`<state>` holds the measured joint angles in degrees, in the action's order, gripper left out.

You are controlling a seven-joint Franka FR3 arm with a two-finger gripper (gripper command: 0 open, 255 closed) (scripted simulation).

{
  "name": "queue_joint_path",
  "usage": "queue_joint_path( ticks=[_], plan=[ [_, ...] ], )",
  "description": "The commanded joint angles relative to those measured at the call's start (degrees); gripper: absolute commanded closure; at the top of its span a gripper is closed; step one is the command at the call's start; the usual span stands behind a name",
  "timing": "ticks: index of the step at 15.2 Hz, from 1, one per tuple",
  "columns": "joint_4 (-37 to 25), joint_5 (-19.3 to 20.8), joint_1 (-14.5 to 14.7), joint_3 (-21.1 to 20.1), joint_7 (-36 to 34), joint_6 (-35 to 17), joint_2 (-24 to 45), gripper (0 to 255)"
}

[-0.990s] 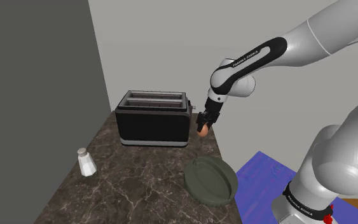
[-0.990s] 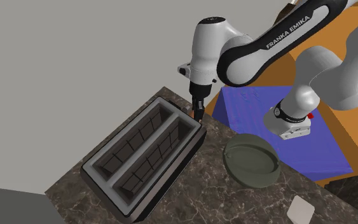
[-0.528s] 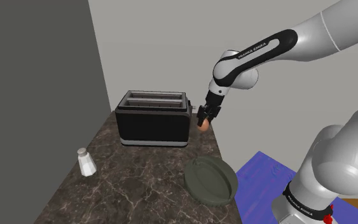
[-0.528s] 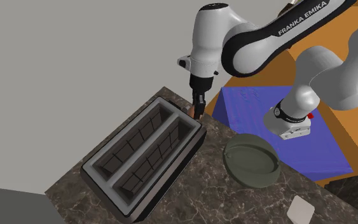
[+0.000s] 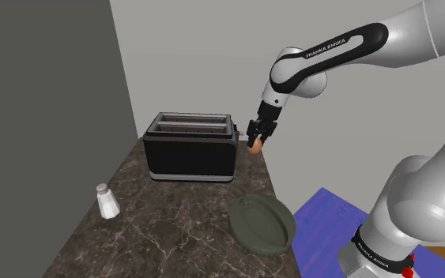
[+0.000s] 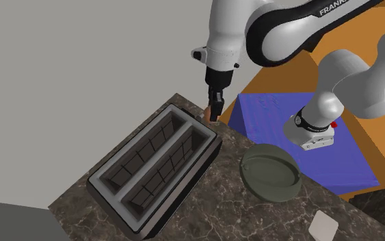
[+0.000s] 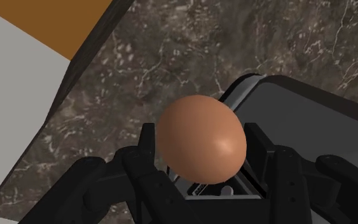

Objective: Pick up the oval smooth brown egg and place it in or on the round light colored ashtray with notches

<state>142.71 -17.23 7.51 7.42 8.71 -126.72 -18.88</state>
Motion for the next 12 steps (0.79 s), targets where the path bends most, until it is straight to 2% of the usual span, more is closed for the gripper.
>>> queue_joint_path(
  ticks=[1, 4, 12],
  plan=[
    [-0.99, 0.37, -0.09, -0.1, -0.6, 1.49, -0.55, 255],
    [-2.07, 0.81, -0.24, -0.17, -1.25, 3.26, -1.32, 255],
    [9.68, -1.07, 2.96, -7.56, -10.89, 3.62, -15.89, 255]
  ],
)
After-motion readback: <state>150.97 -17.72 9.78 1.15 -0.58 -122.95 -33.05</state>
